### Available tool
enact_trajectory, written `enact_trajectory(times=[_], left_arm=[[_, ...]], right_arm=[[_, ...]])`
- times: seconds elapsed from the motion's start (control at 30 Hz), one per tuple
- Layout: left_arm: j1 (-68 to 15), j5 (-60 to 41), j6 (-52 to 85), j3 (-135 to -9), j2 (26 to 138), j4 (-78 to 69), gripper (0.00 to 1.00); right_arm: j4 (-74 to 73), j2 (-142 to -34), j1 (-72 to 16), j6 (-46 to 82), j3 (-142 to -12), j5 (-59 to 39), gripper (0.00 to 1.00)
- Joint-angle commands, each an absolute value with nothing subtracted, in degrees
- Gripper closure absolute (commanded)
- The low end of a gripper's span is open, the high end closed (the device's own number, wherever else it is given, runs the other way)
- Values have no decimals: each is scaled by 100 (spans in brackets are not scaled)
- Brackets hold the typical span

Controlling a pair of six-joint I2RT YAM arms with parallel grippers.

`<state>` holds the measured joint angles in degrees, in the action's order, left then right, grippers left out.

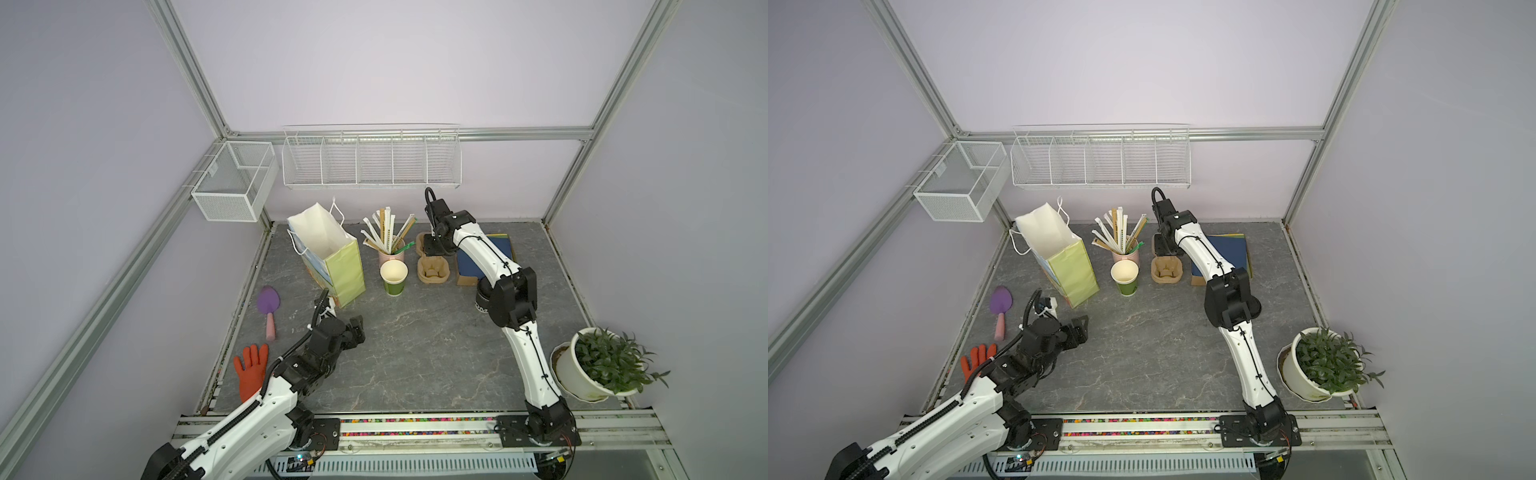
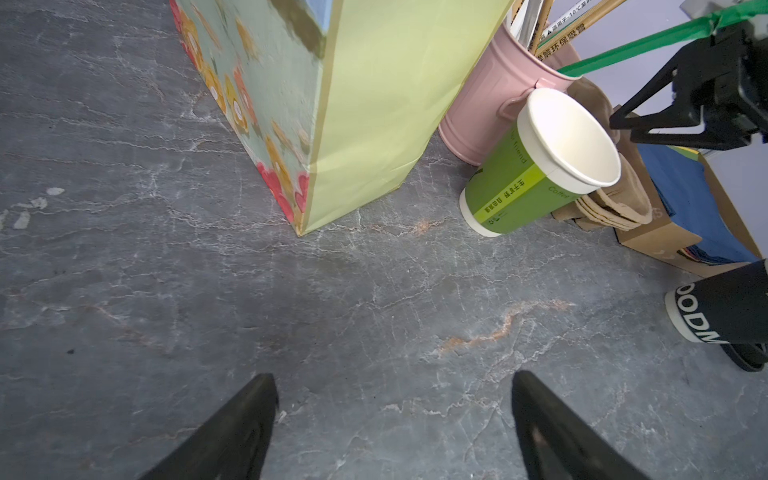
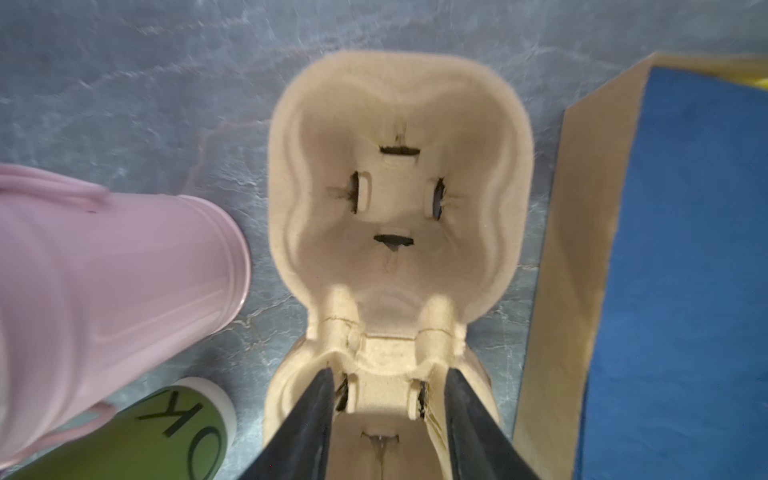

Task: Pack the takeout coffee
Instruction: 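Lower the right gripper and grip the cup carrier's middle divider, then lift the cup carrier and carry it nearer the robot with the right gripper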

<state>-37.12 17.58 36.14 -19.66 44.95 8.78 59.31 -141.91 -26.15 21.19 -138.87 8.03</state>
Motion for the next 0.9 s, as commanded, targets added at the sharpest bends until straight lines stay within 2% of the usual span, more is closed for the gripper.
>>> enact_trajectory(times=[0.0,0.57,0.7,0.87], left_arm=[[-3709,1736,3516,-2073,4485,809,11],[-3709,1726,3498,-2074,4513,800,11],[-3709,1724,3498,-2073,4511,800,11],[-3709,1723,3501,-2086,4527,791,11]], right_arm=[[5928,-14359,-2583,2171,-13975,698,54],[5817,-14518,-2549,2136,-13982,754,67],[5831,-14328,-2573,2170,-13923,737,72],[5748,-13995,-2654,2162,-13765,779,72]])
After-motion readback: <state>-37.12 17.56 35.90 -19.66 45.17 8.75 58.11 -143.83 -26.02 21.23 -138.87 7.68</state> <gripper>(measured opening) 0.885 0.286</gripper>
